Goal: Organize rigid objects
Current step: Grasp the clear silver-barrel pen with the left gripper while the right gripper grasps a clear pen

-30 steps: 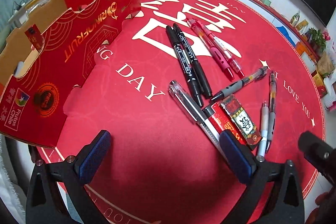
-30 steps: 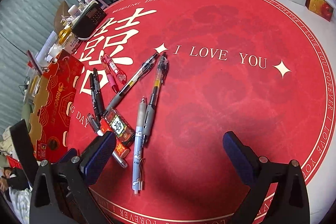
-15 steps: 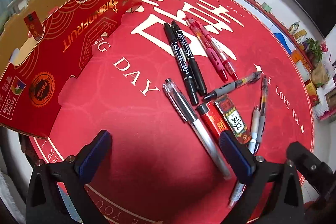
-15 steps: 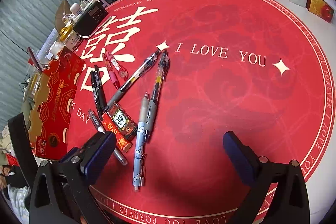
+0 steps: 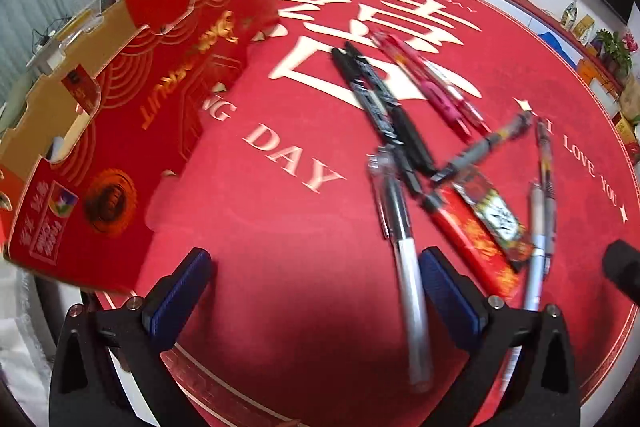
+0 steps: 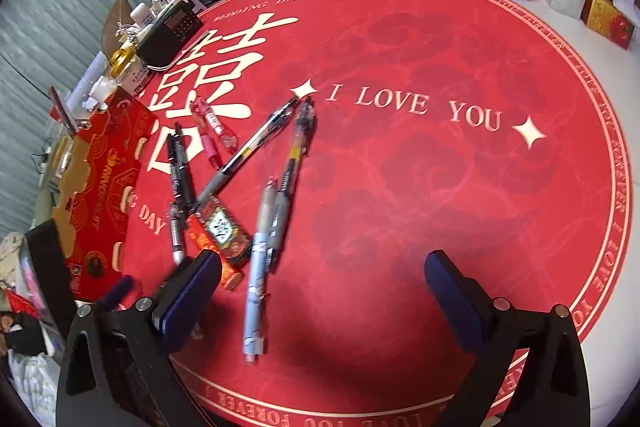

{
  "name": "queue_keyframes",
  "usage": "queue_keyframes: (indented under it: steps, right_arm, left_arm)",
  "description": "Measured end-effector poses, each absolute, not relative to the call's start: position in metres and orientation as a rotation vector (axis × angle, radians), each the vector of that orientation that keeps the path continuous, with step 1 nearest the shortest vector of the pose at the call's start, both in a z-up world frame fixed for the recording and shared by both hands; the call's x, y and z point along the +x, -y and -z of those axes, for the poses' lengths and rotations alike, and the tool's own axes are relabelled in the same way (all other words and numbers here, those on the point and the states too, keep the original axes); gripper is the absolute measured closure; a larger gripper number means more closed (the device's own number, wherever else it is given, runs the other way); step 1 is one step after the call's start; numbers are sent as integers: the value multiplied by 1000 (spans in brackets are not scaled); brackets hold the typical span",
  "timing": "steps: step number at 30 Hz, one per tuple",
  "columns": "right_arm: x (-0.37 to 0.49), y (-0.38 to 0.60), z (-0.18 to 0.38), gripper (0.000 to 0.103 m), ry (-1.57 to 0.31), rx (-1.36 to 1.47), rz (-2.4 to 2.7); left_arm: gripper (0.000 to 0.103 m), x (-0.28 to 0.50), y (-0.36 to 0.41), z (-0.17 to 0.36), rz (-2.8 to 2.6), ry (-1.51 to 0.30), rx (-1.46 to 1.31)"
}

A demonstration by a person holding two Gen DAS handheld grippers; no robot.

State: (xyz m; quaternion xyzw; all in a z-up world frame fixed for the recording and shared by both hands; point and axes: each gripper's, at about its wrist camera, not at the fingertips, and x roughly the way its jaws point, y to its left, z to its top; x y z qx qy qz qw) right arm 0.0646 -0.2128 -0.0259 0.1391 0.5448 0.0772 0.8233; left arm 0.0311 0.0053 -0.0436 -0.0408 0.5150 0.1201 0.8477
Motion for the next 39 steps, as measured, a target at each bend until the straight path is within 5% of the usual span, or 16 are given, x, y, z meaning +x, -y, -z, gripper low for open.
queue_keyframes:
  steps: [24,26,28,29,39]
  right_arm:
    - [135,150,59,2,-1226,-43,-57]
    - [131,145,54,13,-1210,-59,-80]
    - [127,137,46,57,-1196,-86,-119]
    - [127,133,45,69,-1202,-97,-136]
    - [109,168,36,97,-1176,86,-194]
  left_arm:
    - [0,31,12,48,-150,-1010,-83]
    - [0,30,12,48,-151,-1009,-85]
    - [0,29,12,49,-153,-998,-85]
    - [0,27,13,49,-154,-990,-85]
    - [5,28,15,47,-127,-1016,-81]
